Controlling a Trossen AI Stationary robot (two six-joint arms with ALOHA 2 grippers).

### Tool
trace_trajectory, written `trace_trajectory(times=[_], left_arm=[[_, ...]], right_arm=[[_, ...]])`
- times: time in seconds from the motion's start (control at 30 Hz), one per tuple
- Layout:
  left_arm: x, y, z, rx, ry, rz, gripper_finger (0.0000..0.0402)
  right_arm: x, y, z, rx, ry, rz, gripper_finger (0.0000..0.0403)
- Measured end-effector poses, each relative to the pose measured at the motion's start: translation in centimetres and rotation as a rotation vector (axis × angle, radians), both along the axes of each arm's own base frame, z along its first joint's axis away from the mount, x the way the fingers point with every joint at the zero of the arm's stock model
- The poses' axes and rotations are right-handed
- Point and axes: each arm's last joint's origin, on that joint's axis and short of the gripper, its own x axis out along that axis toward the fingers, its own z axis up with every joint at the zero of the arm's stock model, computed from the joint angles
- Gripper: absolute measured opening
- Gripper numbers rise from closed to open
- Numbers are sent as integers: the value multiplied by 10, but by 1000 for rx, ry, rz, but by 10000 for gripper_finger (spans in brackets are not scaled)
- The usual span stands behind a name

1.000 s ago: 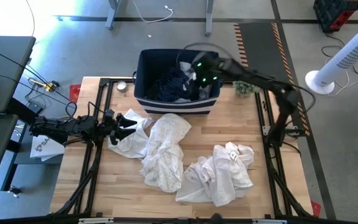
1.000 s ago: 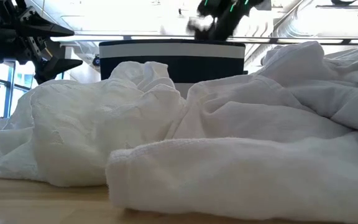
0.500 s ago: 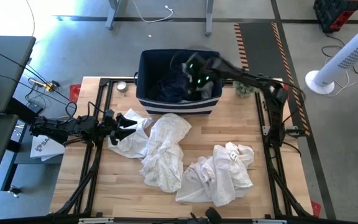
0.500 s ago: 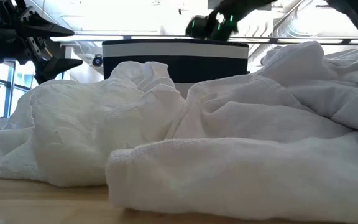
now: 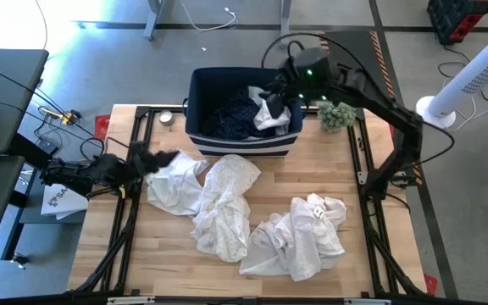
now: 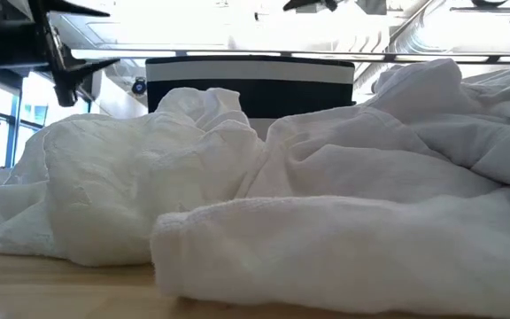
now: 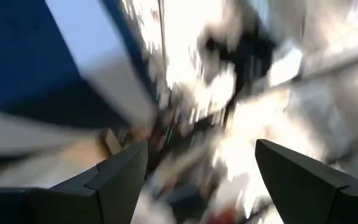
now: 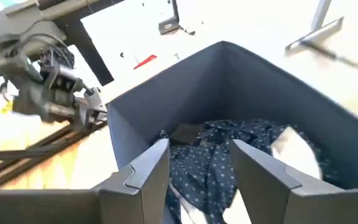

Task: Sort clothes
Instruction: Put the white sock into the blue bin

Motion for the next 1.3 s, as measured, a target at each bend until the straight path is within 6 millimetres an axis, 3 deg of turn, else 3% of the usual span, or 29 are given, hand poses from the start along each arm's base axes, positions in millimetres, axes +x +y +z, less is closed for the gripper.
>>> trace_trajectory(times=[0.13,0.3,0.47,0.6,0.8,0.93,1.13,1.3], left_arm=[[-10,8,13,-217,-209,216,296],[-21,14,21,-434,-410,377,296],[-22,15,21,-472,-420,440,296],[-23,12,43,-287,-305,344,296],[-22,8,103,-91,175,278,296],[-16,4,121,-87,600,176,296],[-4,-5,99,-300,1245,99,296],[5,-9,80,-548,1622,157,296]], right_arm=[[-8,19,7,-67,16,-54,169],[-7,29,8,-85,24,-72,169],[-6,30,8,-86,25,-65,169],[-7,30,7,-83,37,-67,169],[-7,30,7,-82,38,-66,169],[-7,30,7,-84,40,-65,169],[-7,30,7,-85,34,-67,169],[-7,30,7,-84,32,-68,169]])
